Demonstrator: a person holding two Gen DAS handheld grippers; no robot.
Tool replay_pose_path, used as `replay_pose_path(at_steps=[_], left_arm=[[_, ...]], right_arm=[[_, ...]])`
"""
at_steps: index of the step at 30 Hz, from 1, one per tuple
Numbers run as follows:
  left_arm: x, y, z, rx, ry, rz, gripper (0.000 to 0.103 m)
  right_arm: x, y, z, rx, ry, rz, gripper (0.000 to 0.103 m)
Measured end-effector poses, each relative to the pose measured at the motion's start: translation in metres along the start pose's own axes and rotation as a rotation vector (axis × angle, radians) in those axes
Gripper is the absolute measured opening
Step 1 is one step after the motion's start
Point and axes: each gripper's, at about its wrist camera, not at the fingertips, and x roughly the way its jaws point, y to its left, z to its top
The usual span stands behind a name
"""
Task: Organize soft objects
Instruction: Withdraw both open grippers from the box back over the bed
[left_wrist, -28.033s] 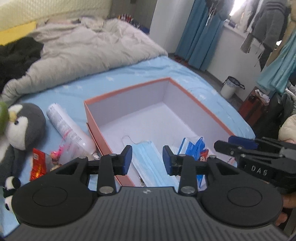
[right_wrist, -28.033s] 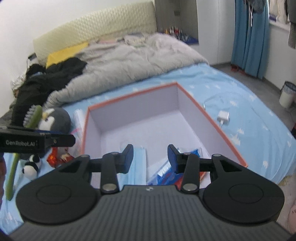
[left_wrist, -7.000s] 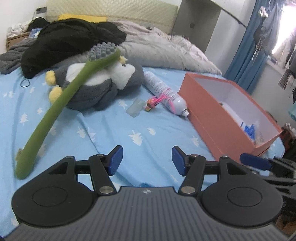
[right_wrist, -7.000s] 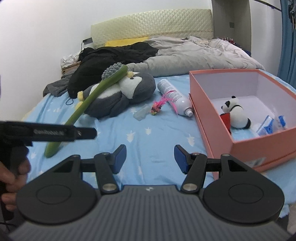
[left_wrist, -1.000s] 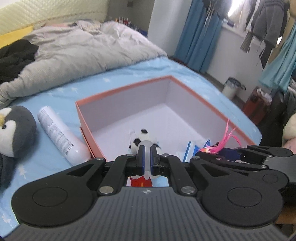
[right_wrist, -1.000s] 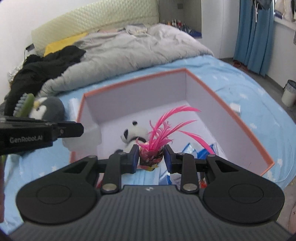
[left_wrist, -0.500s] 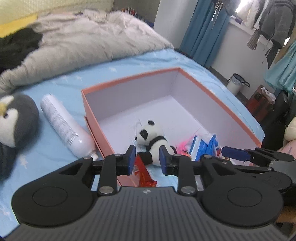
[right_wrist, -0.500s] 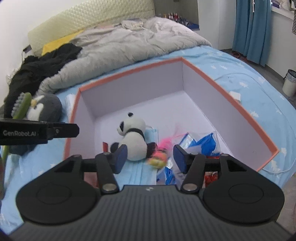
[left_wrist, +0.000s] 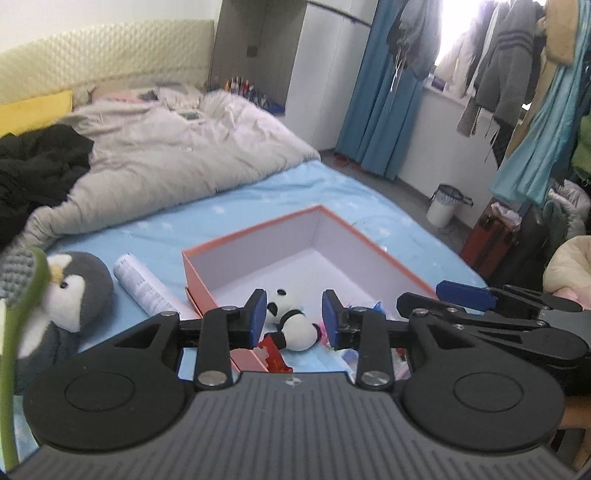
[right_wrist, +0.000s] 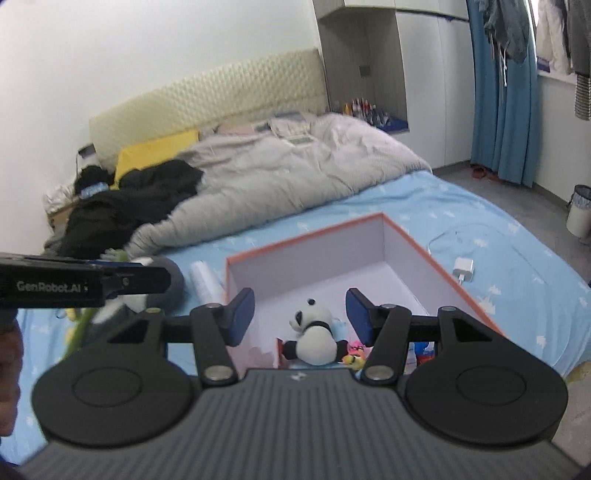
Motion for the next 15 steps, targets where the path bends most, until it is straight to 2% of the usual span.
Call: replay_pose_path(at_steps=[8,15], left_arm=[[-0.077,-0.016,-0.015,0.009,-0.087,0.001,0.045],[-0.119,-0.026,-0.041,-0.003,-0.114,-0.004,0.047]], right_arm=[[-0.057,0.020,-0.005,-0.016,-0.062,0.009,0.058],[-0.093,0.029,-0.022,-0.022,-0.085,-0.001,0.058]])
